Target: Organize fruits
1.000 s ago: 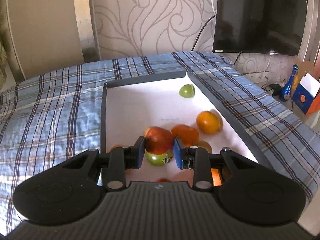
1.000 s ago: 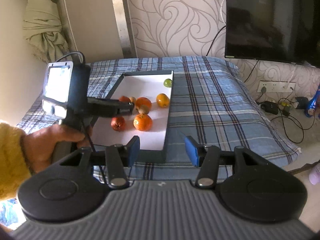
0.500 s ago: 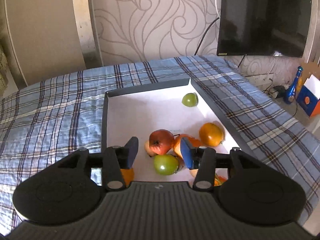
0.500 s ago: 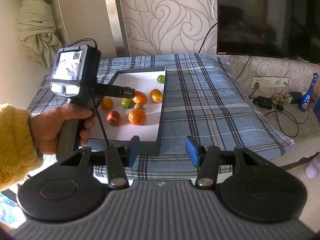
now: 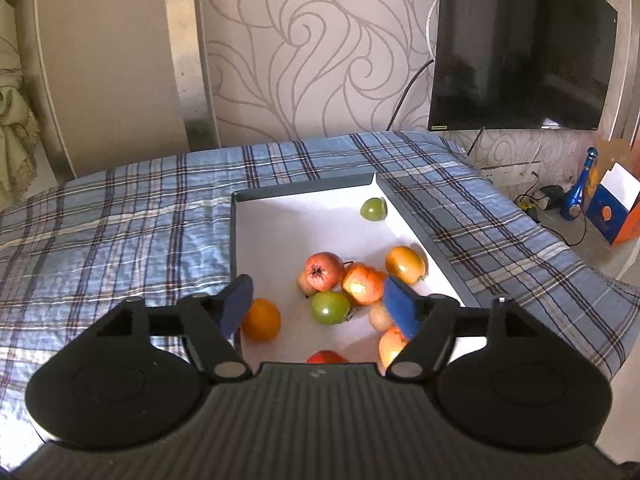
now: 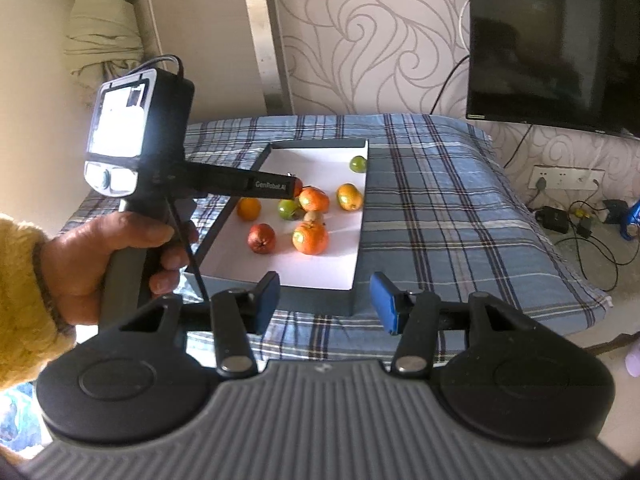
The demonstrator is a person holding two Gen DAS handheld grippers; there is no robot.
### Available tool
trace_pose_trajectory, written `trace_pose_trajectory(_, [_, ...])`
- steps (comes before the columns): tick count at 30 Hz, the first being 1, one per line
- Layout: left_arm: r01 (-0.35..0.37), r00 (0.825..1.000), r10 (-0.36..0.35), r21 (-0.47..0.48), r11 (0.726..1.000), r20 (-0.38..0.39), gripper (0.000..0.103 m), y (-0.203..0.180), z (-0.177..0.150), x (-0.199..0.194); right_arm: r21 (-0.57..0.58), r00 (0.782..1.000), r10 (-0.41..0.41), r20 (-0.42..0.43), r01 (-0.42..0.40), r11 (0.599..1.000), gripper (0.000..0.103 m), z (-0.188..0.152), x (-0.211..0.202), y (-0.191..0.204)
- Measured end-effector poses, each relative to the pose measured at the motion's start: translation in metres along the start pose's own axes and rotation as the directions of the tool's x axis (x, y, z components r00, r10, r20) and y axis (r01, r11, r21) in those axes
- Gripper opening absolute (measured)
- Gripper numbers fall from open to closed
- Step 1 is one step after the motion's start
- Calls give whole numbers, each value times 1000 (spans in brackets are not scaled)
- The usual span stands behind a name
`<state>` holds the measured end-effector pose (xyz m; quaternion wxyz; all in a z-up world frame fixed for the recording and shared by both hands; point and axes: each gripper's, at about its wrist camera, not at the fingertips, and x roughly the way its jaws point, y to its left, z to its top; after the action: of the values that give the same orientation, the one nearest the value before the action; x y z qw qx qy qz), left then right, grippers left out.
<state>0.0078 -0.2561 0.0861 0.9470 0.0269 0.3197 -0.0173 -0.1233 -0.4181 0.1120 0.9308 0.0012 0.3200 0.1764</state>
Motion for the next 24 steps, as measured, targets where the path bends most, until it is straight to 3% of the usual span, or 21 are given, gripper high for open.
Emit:
trace_pose_trajectory(4, [-17, 1000, 16, 38, 999, 9, 98, -9, -5, -13, -1, 1000, 4, 10, -4, 1000, 52, 0, -3, -1])
trace_pose_trajectory(7, [-10, 999, 7, 60, 998, 45, 103, -16, -9, -28, 6, 1000, -5, 19, 5, 1000, 52, -1, -6, -4])
trace_pose_trajectory(10, [-12, 998, 8, 62, 998, 60, 103, -21, -12, -40, 17, 999, -22, 30, 22, 1000, 52, -2, -10, -10])
trace_pose_trajectory(13, [-74, 996, 68, 89, 993, 63, 103, -30, -15, -47, 36, 999, -43, 33, 42, 998, 52, -4, -12, -18])
trace_pose_trajectory(18, [-109, 990, 98, 112, 988, 98, 103, -35, -20, -64, 59, 998, -60, 30, 58, 997, 52, -7, -13, -26])
trace_pose_trajectory(24, [-93, 994, 90, 53, 994, 58, 103, -36, -27, -85, 71, 998, -69, 13, 68, 995, 53, -9, -10, -32])
